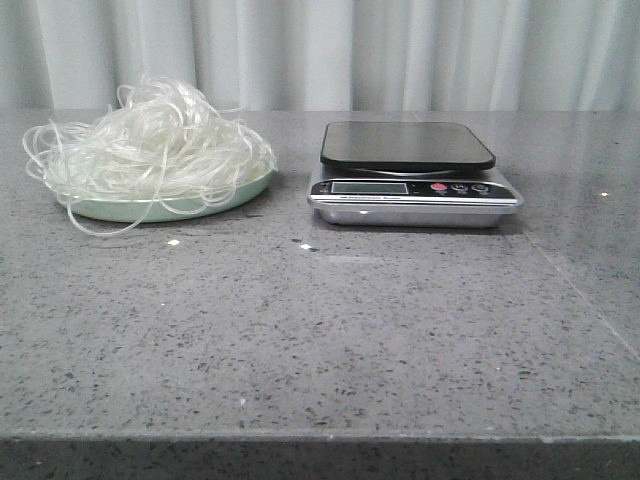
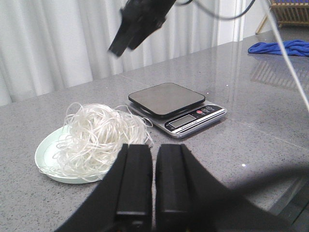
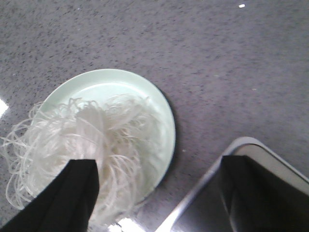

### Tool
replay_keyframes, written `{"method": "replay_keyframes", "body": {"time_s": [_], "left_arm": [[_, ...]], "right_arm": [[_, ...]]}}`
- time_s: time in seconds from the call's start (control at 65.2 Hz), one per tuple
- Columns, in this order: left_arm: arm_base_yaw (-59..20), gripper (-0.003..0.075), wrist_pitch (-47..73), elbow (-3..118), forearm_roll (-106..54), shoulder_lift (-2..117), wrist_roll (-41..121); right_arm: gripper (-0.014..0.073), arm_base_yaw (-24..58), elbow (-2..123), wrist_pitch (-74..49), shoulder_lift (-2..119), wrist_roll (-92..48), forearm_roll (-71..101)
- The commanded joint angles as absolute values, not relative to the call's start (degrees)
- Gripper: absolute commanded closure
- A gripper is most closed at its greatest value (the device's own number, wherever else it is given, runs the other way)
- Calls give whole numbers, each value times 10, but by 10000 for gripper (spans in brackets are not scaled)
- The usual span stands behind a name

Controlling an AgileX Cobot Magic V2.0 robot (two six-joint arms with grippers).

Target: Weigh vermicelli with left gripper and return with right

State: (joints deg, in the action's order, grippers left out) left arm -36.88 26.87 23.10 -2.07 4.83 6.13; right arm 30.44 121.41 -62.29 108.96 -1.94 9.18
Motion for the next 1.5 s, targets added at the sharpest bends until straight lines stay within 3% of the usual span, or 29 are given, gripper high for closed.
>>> {"method": "replay_keyframes", "body": {"time_s": [0.0,0.215,0.982,1.289,1.396,1.488], "left_arm": [[-368,575,224,245,-27,56,60],[-368,575,224,245,-27,56,60],[-368,575,224,245,-27,56,60],[-368,575,224,245,-27,56,60],[-368,575,224,245,-27,56,60],[-368,575,224,245,-27,56,60]], "right_arm": [[-15,267,1230,-628,1010,-26,84],[-15,211,1149,-618,902,-26,84],[-15,201,442,-280,305,-45,43],[-7,201,300,-189,146,-45,43],[127,201,296,-191,142,-45,43],[368,201,296,-192,142,-45,43]]}}
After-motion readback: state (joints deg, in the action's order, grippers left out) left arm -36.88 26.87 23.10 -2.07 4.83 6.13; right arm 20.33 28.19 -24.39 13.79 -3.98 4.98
